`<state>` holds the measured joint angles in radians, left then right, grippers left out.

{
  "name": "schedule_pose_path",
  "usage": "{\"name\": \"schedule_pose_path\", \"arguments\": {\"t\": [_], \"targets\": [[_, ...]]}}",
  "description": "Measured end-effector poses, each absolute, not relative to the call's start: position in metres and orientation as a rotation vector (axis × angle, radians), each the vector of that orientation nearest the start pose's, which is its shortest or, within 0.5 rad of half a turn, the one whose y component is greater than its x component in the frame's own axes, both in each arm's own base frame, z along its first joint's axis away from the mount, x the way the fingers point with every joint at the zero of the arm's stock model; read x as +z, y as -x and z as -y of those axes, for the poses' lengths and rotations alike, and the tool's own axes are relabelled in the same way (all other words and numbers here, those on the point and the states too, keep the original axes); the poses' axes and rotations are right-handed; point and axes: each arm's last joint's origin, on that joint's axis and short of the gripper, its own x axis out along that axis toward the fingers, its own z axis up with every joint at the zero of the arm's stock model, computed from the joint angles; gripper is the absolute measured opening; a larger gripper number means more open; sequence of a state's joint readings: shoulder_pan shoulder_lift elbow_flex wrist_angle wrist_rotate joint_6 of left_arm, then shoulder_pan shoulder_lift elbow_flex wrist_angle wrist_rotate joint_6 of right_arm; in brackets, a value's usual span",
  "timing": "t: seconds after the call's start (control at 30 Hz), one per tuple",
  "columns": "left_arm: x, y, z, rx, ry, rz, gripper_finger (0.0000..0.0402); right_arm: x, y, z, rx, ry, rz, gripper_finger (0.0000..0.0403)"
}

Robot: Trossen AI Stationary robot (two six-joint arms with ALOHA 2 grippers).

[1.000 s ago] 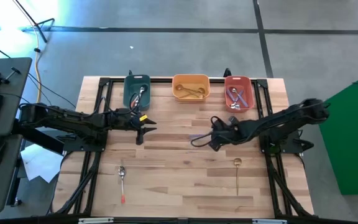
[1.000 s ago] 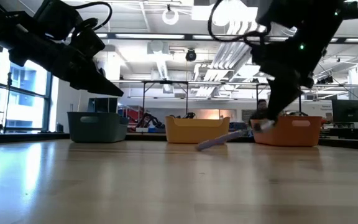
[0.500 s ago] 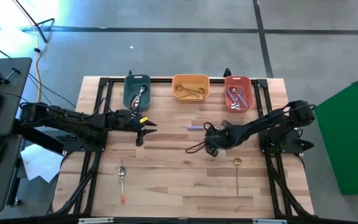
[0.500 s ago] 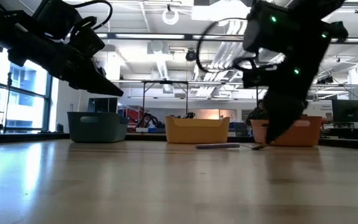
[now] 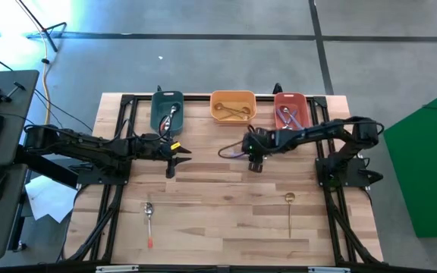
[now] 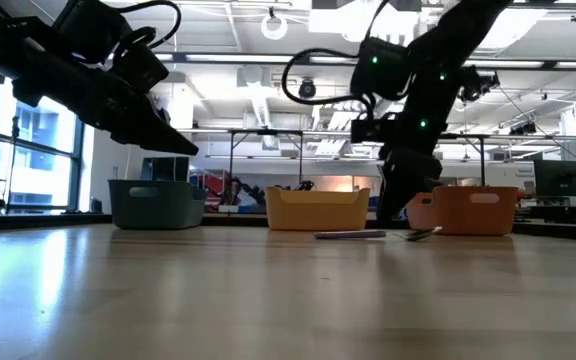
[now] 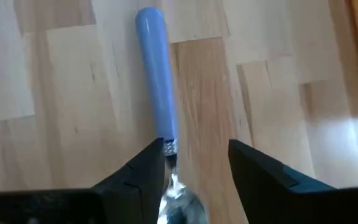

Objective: Sort silverware by color (type)
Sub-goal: Put the purple spoon into the orange bin

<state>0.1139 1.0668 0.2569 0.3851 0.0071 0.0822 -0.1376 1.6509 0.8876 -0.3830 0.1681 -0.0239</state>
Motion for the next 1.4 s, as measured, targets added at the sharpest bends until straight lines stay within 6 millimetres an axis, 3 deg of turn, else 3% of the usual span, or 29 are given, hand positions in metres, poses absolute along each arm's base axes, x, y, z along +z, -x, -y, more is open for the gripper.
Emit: {"name": "schedule_pose_path", "arguments": {"t": [0.13, 0.3, 0.53, 0.6, 0.7, 0.87, 1.0, 1.1, 1.27, 1.4], "targets": [[0.158, -0.192, -0.022, 0.087, -0.055, -0.432, 0.0106, 0.147, -0.296, 0.055, -0.143, -0.018, -1.155, 0.0158], [0.159, -0.192, -0.021, 0.085, -0.057, -0.429, 0.0106, 0.133, -0.297, 0.060, -0.133, -0.034, -1.202, 0.0130], [0.159, -0.192, -0.021, 0.086, -0.058, -0.428, 0.0106, 0.125, -0.299, 0.060, -0.117, -0.047, -1.237, 0.0037], [0.159, -0.192, -0.021, 0.086, -0.058, -0.428, 0.0106, 0.129, -0.299, 0.060, -0.118, -0.045, -1.233, 0.0016], [0.159, -0.192, -0.021, 0.086, -0.058, -0.427, 0.0106, 0.140, -0.301, 0.057, -0.122, -0.027, -1.244, 0.0021], [0.159, -0.192, -0.021, 0.086, -0.057, -0.427, 0.0106, 0.187, -0.303, 0.057, -0.176, 0.030, -1.210, 0.0012], [0.159, -0.192, -0.021, 0.087, -0.055, -0.431, 0.0106, 0.224, -0.283, 0.068, -0.360, 0.052, -1.290, 0.0011], [0.159, -0.192, -0.021, 0.086, -0.056, -0.428, 0.0106, 0.248, -0.257, 0.086, -0.538, -0.025, -1.308, 0.0012], [0.159, -0.192, -0.021, 0.086, -0.058, -0.425, 0.0106, 0.266, -0.208, 0.132, -0.893, -0.315, -1.279, 0.0012], [0.159, -0.192, -0.021, 0.086, -0.058, -0.424, 0.0106, 0.267, -0.184, 0.170, -1.064, -0.483, -1.197, 0.0012]]}}
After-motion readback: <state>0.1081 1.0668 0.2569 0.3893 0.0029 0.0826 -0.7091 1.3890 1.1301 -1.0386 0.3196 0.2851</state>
